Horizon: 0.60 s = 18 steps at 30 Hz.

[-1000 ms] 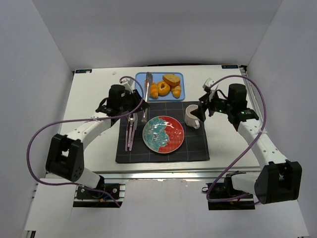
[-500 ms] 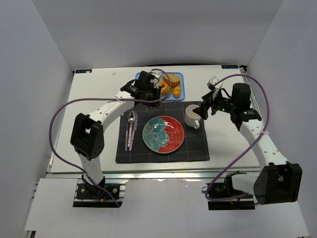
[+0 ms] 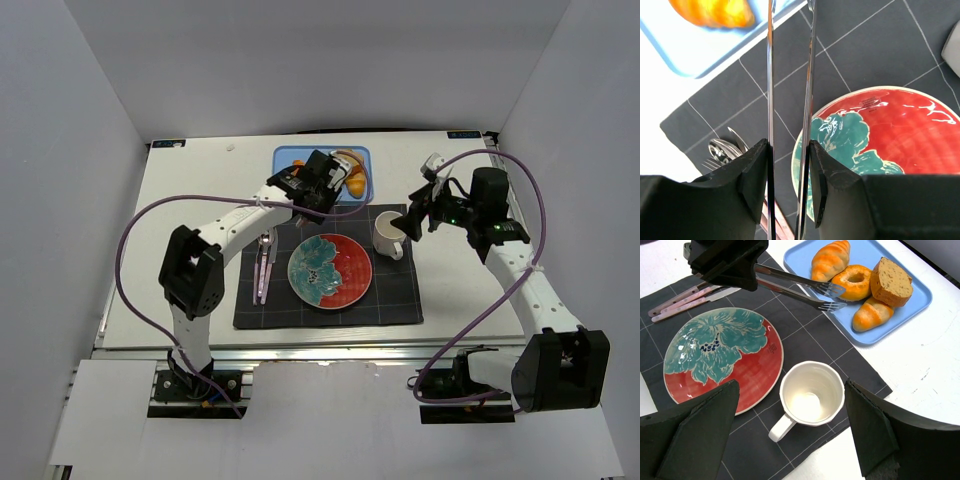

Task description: Place the bread

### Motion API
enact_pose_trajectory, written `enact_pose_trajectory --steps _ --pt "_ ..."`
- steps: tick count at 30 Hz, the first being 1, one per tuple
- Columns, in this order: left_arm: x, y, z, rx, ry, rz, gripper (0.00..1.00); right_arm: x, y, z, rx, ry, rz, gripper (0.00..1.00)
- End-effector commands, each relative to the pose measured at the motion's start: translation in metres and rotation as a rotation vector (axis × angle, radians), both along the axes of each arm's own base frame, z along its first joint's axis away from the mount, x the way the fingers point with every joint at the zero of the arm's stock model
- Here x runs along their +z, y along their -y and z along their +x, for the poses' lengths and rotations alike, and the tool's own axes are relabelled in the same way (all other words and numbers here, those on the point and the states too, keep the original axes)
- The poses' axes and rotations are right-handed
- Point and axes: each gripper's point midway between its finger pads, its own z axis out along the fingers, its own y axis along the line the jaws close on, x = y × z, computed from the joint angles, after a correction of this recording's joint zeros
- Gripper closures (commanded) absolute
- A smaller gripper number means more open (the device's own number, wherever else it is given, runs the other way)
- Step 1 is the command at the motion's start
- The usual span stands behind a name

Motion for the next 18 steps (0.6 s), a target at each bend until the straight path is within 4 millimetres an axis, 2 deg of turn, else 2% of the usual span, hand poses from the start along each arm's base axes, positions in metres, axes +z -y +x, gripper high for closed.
enact_pose_trajectory --steps 1,10,12,18 --pt "0.063 0.006 0.008 -0.042 0.180 -0.027 0.54 0.018 -0.001 0.004 0.011 0.048 0.021 0.11" --pt "0.059 0.001 0.020 -0.075 0.241 0.070 0.54 0.015 -0.001 0.005 0.017 0.039 0.024 0.11" --pt "0.052 -0.001 0.024 -0.074 0.243 0.099 0.53 0.015 0.000 0.005 0.015 0.038 0.024 0.11" --pt "0.045 0.005 0.036 -0.081 0.256 0.126 0.50 0.013 0.000 0.004 0.015 0.033 0.026 0.11"
